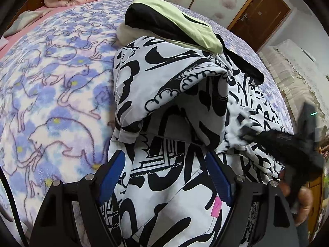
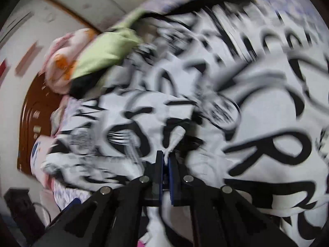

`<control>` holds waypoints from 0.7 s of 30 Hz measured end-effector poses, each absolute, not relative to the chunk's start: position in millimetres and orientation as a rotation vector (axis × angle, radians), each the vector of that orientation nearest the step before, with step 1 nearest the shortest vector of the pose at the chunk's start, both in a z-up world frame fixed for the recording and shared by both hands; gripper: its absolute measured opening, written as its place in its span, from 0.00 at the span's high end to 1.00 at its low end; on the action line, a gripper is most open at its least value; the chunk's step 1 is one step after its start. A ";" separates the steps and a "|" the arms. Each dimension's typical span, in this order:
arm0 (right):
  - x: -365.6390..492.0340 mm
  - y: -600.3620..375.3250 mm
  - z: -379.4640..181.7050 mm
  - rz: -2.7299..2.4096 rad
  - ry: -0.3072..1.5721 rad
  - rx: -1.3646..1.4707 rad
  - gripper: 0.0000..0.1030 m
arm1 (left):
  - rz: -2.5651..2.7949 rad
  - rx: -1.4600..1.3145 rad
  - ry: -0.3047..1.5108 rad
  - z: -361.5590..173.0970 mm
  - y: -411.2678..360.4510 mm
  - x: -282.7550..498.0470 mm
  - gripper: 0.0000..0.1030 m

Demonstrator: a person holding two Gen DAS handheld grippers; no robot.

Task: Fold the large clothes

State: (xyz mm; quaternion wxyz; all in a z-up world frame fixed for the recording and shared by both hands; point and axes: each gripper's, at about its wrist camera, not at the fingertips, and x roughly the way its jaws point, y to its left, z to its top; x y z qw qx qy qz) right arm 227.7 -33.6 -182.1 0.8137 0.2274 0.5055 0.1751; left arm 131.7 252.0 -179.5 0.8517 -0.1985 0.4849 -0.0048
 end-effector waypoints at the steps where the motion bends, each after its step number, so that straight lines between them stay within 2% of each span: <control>1: 224.7 -31.1 -167.0 0.398 1.042 0.465 0.96 | -0.007 -0.417 1.021 -179.8 252.4 131.0 0.23; 7: 203.8 -56.4 -60.0 0.401 0.752 0.374 0.96 | -0.001 -0.406 1.007 -173.9 254.7 125.7 0.23; 11: 197.1 -94.2 -33.6 0.304 0.707 0.343 0.96 | -0.005 -0.388 0.994 -169.7 252.7 124.0 0.23; 15: 188.9 -121.8 -54.6 0.173 0.759 0.259 0.96 | -0.017 -0.369 1.008 -173.5 246.9 125.6 0.23; 18: 197.5 -143.5 -104.4 0.050 0.857 0.192 0.93 | -0.032 -0.345 1.044 -183.3 240.2 130.7 0.23; 21: 212.3 -168.4 -161.0 -0.029 1.049 0.188 0.89 | -0.055 -0.348 1.086 -192.4 234.8 135.3 0.23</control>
